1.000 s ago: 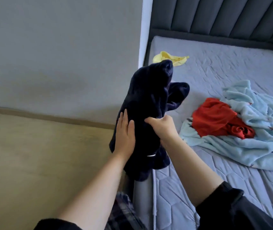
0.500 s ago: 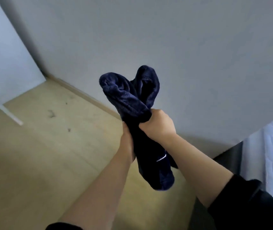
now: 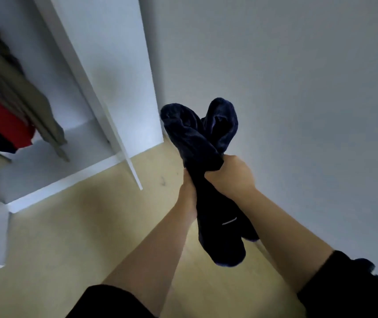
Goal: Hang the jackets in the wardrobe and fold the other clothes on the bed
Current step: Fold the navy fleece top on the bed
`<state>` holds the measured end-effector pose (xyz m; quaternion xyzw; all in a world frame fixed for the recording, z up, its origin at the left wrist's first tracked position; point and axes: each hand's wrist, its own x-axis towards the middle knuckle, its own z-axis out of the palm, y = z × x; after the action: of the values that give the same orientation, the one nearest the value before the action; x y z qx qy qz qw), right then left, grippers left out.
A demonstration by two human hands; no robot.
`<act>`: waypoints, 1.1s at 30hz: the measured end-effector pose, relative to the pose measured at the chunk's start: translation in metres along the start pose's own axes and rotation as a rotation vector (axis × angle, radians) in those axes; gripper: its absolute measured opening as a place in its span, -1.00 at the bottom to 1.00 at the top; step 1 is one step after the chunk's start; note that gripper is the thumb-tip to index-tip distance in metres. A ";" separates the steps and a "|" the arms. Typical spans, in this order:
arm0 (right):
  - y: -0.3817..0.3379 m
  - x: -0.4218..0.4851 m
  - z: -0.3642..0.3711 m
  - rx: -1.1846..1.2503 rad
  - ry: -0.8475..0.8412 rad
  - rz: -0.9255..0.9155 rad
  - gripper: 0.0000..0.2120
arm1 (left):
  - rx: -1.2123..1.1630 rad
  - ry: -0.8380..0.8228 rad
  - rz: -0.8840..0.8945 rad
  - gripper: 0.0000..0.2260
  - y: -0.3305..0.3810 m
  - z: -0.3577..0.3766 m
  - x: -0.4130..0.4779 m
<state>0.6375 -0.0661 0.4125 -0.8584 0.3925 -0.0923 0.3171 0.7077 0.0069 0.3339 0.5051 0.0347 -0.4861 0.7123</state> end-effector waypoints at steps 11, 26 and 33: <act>-0.322 0.038 0.042 0.147 -0.185 -0.386 -0.83 | 0.005 0.223 0.368 -0.42 0.288 -0.153 -0.085; -0.654 0.146 0.138 0.521 -0.263 -0.520 -0.89 | 0.272 0.488 0.676 -0.49 0.613 -0.337 -0.092; -0.781 0.260 0.140 0.895 -0.329 -0.488 -0.91 | 0.625 0.787 0.919 -0.54 0.785 -0.344 -0.058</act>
<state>1.3507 0.1927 0.7606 -0.7089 0.0489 -0.1858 0.6786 1.3998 0.3173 0.7359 0.7899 -0.0690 0.0987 0.6013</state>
